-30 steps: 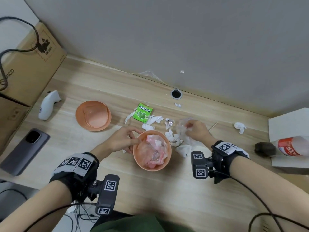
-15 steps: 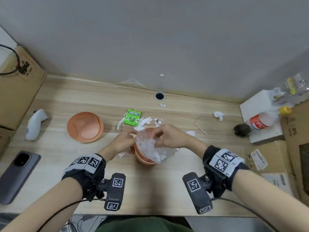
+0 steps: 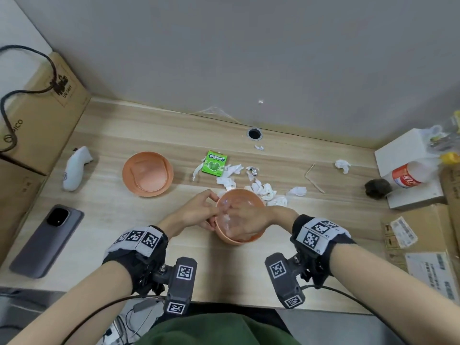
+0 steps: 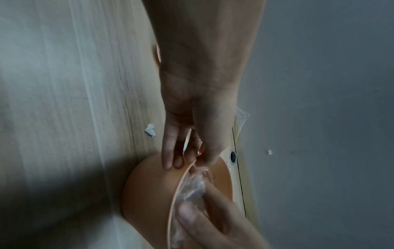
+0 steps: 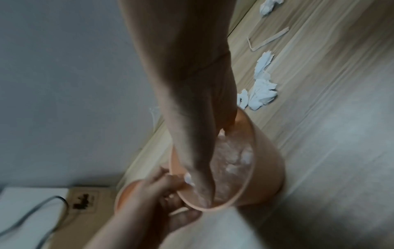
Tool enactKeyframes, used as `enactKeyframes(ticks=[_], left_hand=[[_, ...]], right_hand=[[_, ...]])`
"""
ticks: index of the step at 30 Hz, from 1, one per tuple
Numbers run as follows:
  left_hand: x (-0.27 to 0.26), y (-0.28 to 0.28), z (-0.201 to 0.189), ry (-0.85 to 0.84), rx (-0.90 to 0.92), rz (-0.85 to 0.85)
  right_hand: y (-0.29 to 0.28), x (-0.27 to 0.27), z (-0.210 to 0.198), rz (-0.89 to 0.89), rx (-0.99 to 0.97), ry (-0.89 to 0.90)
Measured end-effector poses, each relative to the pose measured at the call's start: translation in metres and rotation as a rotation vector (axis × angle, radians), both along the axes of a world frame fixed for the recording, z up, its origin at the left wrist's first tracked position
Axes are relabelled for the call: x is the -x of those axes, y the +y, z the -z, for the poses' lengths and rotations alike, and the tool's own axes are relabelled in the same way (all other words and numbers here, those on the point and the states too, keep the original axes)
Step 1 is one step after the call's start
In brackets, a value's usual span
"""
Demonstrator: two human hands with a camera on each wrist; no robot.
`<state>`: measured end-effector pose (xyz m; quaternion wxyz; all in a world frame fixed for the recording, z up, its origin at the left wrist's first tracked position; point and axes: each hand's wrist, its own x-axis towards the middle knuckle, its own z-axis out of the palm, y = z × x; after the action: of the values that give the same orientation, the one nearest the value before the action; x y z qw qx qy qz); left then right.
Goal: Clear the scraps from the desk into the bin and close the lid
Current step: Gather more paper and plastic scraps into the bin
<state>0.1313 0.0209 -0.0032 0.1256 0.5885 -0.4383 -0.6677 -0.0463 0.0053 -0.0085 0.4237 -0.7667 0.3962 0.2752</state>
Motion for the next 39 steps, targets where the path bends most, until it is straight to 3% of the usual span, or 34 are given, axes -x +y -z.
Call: enactKeyframes(ticks=[3, 5, 8, 13, 18, 21, 23, 27, 30, 32, 34, 39], left_hand=[[-0.005, -0.003, 0.003, -0.013, 0.005, 0.003], [-0.007, -0.005, 0.003, -0.020, 0.015, 0.017], [-0.007, -0.007, 0.002, -0.019, 0.025, 0.036], [-0.009, -0.006, 0.002, -0.027, 0.002, 0.066], [-0.010, -0.002, 0.001, -0.016, -0.002, 0.099], [-0.011, 0.000, 0.002, -0.003, 0.002, 0.083], [-0.013, 0.000, 0.002, 0.009, 0.005, 0.065], [-0.012, -0.005, 0.004, 0.003, 0.024, 0.058], [-0.007, -0.010, 0.005, -0.010, 0.037, 0.063], [-0.004, -0.013, 0.006, -0.004, 0.041, 0.052], [0.000, -0.015, 0.007, 0.005, 0.050, 0.044], [0.005, -0.018, 0.007, -0.006, 0.039, 0.035]], right_hand=[[-0.006, 0.007, -0.037, 0.215, 0.012, -0.308], [-0.005, 0.013, -0.053, 0.330, 0.125, -0.388], [-0.002, 0.014, -0.055, 0.285, 0.190, -0.283], [0.007, -0.002, -0.041, 0.085, -0.035, -0.094], [0.009, -0.021, -0.022, 0.048, -0.151, 0.048], [0.009, -0.023, -0.023, 0.070, -0.151, 0.051], [0.008, -0.016, -0.029, 0.118, -0.111, -0.052], [0.000, 0.014, -0.044, 0.346, 0.009, -0.349], [-0.006, 0.049, -0.037, 0.744, 0.222, -0.514], [-0.009, 0.076, -0.020, 1.012, 0.323, -0.457], [-0.008, 0.103, 0.005, 1.153, 0.341, -0.316], [-0.002, 0.137, 0.049, 1.209, 0.265, -0.028]])
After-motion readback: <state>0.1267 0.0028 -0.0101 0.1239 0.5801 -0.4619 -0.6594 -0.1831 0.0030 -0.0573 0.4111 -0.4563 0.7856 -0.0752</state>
